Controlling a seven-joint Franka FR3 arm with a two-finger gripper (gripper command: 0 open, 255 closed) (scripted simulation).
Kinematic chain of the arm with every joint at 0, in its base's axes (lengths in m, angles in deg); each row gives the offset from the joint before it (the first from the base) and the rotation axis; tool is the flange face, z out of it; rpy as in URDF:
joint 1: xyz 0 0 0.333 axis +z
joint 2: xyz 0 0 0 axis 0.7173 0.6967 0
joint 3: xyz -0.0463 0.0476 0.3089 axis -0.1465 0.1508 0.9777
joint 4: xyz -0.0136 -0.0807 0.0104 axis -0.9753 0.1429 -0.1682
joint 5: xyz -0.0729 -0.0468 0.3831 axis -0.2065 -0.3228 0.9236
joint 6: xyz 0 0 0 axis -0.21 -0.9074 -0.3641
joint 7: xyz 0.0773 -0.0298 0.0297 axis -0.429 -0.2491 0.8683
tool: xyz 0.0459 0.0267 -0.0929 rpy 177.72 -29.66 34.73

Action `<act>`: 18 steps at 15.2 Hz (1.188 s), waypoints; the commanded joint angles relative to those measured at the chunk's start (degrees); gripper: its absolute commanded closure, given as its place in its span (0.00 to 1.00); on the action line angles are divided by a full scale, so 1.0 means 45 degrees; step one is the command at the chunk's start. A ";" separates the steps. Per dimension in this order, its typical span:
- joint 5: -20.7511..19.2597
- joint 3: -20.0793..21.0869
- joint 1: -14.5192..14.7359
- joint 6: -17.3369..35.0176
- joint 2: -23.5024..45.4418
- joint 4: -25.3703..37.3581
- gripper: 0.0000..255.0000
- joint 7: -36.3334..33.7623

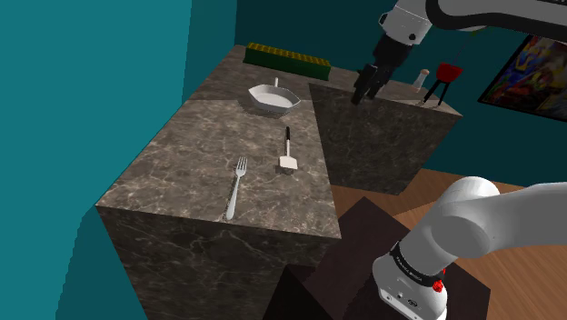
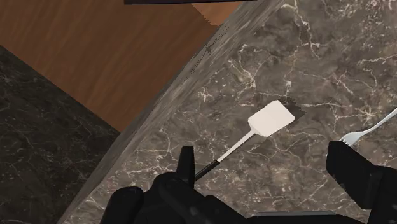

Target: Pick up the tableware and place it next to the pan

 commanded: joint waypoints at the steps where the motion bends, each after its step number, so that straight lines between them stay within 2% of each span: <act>1: 0.0000 0.0000 0.0000 0.0000 0.0000 0.0000 0.00 0.0000; 10: 0.1383 0.2733 -0.0157 0.2349 0.1289 -0.1309 0.00 -0.4960; 18: 0.1858 0.5191 -0.0630 0.4589 0.4166 -0.0840 0.00 -0.9464</act>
